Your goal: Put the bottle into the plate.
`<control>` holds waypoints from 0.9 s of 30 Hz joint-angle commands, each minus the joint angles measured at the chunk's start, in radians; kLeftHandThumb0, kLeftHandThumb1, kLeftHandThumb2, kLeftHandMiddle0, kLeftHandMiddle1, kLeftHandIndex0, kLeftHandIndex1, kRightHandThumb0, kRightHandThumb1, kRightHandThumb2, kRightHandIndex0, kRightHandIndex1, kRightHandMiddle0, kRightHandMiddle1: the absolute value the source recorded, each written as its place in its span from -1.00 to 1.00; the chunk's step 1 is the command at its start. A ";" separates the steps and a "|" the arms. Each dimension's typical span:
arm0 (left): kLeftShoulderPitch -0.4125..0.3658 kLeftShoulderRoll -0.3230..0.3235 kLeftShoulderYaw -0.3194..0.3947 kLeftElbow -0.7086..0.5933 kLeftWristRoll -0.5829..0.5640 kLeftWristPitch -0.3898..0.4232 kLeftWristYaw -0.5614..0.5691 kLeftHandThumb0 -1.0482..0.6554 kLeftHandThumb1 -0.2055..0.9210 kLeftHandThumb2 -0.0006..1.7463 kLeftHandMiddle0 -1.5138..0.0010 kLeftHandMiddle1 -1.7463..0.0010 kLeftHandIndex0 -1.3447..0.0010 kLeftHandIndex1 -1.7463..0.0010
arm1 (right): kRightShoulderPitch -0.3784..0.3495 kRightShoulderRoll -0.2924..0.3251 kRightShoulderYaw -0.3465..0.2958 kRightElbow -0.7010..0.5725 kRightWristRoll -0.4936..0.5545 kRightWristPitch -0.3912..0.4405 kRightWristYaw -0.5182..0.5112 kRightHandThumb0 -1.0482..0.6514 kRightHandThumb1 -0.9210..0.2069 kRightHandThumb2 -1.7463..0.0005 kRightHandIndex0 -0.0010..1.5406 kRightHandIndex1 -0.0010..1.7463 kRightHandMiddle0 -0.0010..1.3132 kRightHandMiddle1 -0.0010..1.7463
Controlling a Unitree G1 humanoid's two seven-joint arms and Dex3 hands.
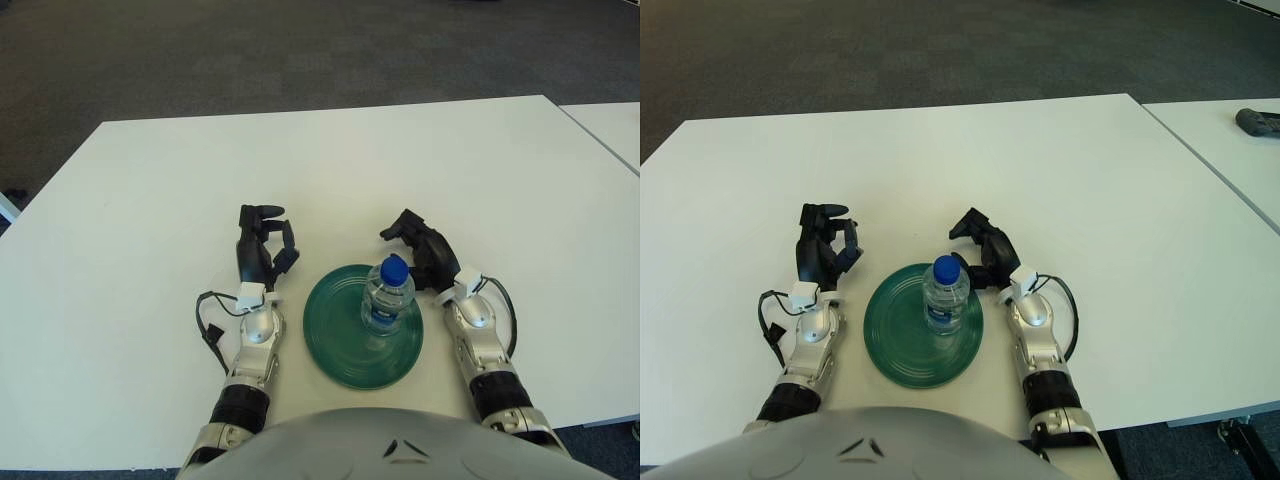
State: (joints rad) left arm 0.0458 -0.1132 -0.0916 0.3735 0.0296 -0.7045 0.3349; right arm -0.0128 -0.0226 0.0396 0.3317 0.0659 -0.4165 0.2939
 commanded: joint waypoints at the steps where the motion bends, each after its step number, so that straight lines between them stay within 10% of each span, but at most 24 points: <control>1: 0.038 -0.049 0.003 0.022 -0.035 -0.025 -0.035 -0.23 0.57 -0.02 0.65 -1.00 0.49 -1.00 | 0.022 0.036 0.001 -0.066 0.013 0.096 -0.054 0.22 -0.30 -0.10 -0.22 0.65 -0.51 0.96; 13: 0.061 -0.015 0.053 0.056 -0.071 -0.065 -0.105 -0.22 0.70 -0.16 0.61 -0.95 0.54 -0.98 | -0.016 0.100 -0.009 0.023 -0.029 0.083 -0.197 0.23 -0.94 0.53 -0.37 0.60 -0.68 0.84; 27: 0.087 0.012 0.106 0.066 -0.111 -0.081 -0.198 -0.20 0.91 -0.41 0.45 -0.53 0.55 -0.90 | -0.067 0.107 -0.028 0.121 -0.011 0.027 -0.222 -0.17 -1.00 0.41 -0.35 0.08 -0.72 1.00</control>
State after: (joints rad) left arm 0.0639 -0.1084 -0.0138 0.3816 -0.0369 -0.7708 0.1697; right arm -0.0824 0.0804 0.0251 0.4089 0.0474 -0.3996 0.0774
